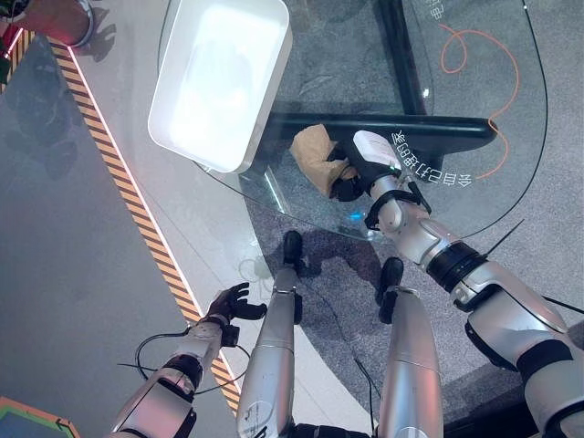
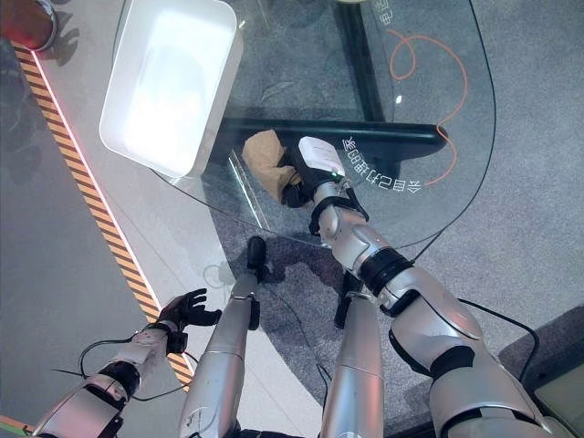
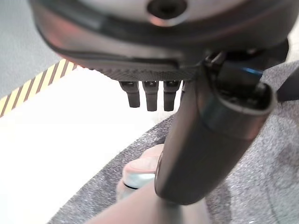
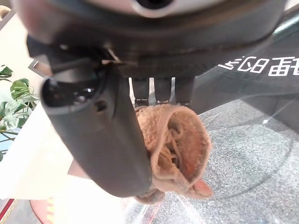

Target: Wipe the table with a cloth and put it in the basket.

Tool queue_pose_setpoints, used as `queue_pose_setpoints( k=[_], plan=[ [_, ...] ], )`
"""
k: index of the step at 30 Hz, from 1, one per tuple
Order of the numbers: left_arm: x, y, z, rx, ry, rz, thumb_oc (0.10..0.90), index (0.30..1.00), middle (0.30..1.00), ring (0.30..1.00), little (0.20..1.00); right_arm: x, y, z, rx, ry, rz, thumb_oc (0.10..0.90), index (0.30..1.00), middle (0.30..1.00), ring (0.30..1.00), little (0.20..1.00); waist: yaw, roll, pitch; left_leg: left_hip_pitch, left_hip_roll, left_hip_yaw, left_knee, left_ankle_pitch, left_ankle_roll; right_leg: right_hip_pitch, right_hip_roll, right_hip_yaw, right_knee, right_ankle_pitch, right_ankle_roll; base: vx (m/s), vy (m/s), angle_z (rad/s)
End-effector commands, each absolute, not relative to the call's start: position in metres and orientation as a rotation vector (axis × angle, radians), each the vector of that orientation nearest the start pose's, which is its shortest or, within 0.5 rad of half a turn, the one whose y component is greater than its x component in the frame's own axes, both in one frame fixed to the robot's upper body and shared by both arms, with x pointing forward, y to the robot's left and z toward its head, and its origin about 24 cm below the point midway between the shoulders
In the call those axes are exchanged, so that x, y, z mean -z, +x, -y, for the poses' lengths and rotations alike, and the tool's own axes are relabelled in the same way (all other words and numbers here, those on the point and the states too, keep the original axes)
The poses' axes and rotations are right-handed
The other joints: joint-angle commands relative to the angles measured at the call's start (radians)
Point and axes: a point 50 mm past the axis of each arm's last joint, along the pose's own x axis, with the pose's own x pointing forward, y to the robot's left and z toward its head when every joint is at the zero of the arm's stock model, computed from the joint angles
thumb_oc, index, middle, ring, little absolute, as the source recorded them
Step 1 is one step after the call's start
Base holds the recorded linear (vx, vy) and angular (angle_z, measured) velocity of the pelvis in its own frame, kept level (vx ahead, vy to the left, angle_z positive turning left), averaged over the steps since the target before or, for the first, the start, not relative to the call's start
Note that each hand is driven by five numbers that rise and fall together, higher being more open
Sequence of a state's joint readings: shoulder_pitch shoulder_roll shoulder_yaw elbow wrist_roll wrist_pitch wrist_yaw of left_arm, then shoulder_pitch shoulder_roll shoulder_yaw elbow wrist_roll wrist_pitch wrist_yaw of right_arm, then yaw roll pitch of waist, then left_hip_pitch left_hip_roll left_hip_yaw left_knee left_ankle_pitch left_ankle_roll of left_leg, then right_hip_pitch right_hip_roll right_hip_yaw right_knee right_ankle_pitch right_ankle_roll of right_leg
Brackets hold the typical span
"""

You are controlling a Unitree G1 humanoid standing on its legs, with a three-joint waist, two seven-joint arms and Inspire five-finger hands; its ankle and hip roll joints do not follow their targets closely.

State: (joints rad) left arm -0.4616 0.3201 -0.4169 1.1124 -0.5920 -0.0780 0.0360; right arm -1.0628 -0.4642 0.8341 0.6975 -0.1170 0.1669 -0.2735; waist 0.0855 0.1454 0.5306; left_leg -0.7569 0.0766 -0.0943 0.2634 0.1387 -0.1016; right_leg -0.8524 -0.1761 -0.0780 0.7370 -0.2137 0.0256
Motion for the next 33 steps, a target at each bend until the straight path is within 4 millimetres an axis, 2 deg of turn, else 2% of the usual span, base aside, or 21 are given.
queue_pose_setpoints(
  k=[1, 7, 13, 15, 16, 19, 20, 23, 24, 25, 28, 33],
  plan=[
    [0.045, 0.297, -0.217, -0.231, -0.088, -0.469, 0.800, 0.900, 0.900, 0.900, 0.900, -0.169, 0.392, 0.077, -0.140, -1.008, 0.360, 0.100, 0.300, 0.300, 0.300, 0.200, 0.009, -0.007, -0.011, -0.011, -0.044, 0.077, 0.141, -0.095, 0.066, 0.030, -0.012, -0.020, -0.203, 0.176, 0.011, 0.00, 0.000, 0.00],
    [0.016, 0.312, -0.231, -0.442, -0.291, -0.279, 0.800, 0.900, 0.900, 0.900, 0.900, -0.185, 0.399, 0.098, 0.028, -0.836, 0.364, 0.100, 0.300, 0.300, 0.300, 0.200, 0.023, -0.014, -0.011, -0.018, -0.046, 0.063, 0.144, -0.099, 0.068, 0.026, -0.008, -0.027, -0.189, 0.166, 0.012, -0.01, -0.045, 0.01],
    [-0.012, 0.317, -0.262, -0.654, -0.460, -0.089, 0.800, 0.900, 0.900, 0.900, 0.900, -0.206, 0.396, 0.108, 0.139, -0.661, 0.416, 0.100, 0.300, 0.300, 0.300, 0.200, 0.017, -0.028, -0.011, -0.028, -0.039, 0.059, 0.150, -0.103, 0.070, 0.015, 0.007, -0.019, -0.172, 0.155, 0.010, 0.00, -0.008, 0.00],
    [-0.029, 0.323, -0.270, -0.703, -0.472, -0.013, 0.800, 0.900, 0.900, 0.900, 0.900, -0.212, 0.394, 0.110, 0.160, -0.611, 0.439, 0.100, 0.300, 0.300, 0.300, 0.200, 0.011, -0.036, -0.011, -0.035, -0.036, 0.058, 0.157, -0.106, 0.070, 0.010, 0.014, -0.015, -0.165, 0.149, 0.008, 0.00, 0.000, 0.00],
    [-0.045, 0.328, -0.277, -0.742, -0.475, 0.053, 0.800, 0.900, 0.900, 0.900, 0.900, -0.216, 0.392, 0.111, 0.175, -0.568, 0.460, 0.100, 0.300, 0.300, 0.300, 0.200, 0.005, -0.044, -0.011, -0.040, -0.033, 0.057, 0.161, -0.108, 0.071, 0.007, 0.019, -0.012, -0.161, 0.146, 0.007, 0.00, 0.000, 0.00],
    [-0.063, 0.332, -0.283, -0.787, -0.506, 0.130, 0.800, 0.900, 0.900, 0.900, 0.900, -0.222, 0.389, 0.112, 0.193, -0.521, 0.490, 0.100, 0.300, 0.300, 0.300, 0.200, -0.001, -0.056, -0.011, -0.045, -0.031, 0.055, 0.165, -0.112, 0.072, 0.004, 0.024, -0.011, -0.158, 0.143, 0.008, 0.00, -0.022, 0.04],
    [-0.076, 0.335, -0.288, -0.805, -0.504, 0.187, 0.800, 0.900, 0.900, 0.900, 0.900, -0.225, 0.386, 0.112, 0.202, -0.489, 0.510, 0.100, 0.300, 0.300, 0.300, 0.200, -0.006, -0.062, -0.011, -0.048, -0.030, 0.054, 0.165, -0.112, 0.071, 0.003, 0.027, -0.010, -0.157, 0.142, 0.009, 0.01, -0.025, 0.05],
    [-0.092, 0.338, -0.289, -0.797, -0.529, 0.267, 0.800, 0.900, 0.900, 0.900, 0.900, -0.229, 0.382, 0.113, 0.199, -0.452, 0.534, 0.100, 0.300, 0.300, 0.300, 0.200, -0.013, -0.069, -0.011, -0.053, -0.028, 0.055, 0.166, -0.113, 0.071, 0.001, 0.032, -0.008, -0.158, 0.141, 0.010, 0.00, 0.000, 0.00],
    [-0.105, 0.338, -0.292, -0.793, -0.547, 0.345, 0.800, 0.900, 0.900, 0.900, 0.900, -0.232, 0.378, 0.114, 0.187, -0.436, 0.561, 0.100, 0.300, 0.300, 0.300, 0.200, -0.020, -0.075, -0.011, -0.054, -0.026, 0.058, 0.166, -0.115, 0.071, 0.002, 0.034, -0.007, -0.163, 0.142, 0.011, 0.00, 0.000, 0.00],
    [-0.107, 0.338, -0.292, -0.791, -0.553, 0.358, 0.800, 0.900, 0.900, 0.900, 0.900, -0.232, 0.377, 0.114, 0.185, -0.435, 0.565, 0.100, 0.300, 0.300, 0.300, 0.200, -0.021, -0.075, -0.011, -0.054, -0.026, 0.059, 0.167, -0.115, 0.071, 0.001, 0.035, -0.007, -0.163, 0.142, 0.011, 0.00, 0.000, 0.00],
    [-0.133, 0.338, -0.293, -0.748, -0.576, 0.493, 0.800, 0.900, 0.900, 0.900, 0.900, -0.236, 0.368, 0.118, 0.179, -0.415, 0.612, 0.100, 0.300, 0.300, 0.300, 0.200, -0.030, -0.082, -0.011, -0.058, -0.026, 0.059, 0.173, -0.122, 0.071, -0.002, 0.035, -0.005, -0.164, 0.141, 0.012, 0.00, 0.003, -0.01],
    [-0.169, 0.340, -0.274, -0.572, -0.597, 0.650, 0.800, 0.900, 0.900, 0.900, 0.900, -0.240, 0.354, 0.123, 0.177, -0.357, 0.683, 0.100, 0.300, 0.300, 0.300, 0.200, -0.040, -0.094, -0.011, -0.070, -0.023, 0.056, 0.188, -0.134, 0.073, -0.008, 0.037, -0.001, -0.158, 0.139, 0.018, 0.01, -0.021, -0.02]
  ],
)
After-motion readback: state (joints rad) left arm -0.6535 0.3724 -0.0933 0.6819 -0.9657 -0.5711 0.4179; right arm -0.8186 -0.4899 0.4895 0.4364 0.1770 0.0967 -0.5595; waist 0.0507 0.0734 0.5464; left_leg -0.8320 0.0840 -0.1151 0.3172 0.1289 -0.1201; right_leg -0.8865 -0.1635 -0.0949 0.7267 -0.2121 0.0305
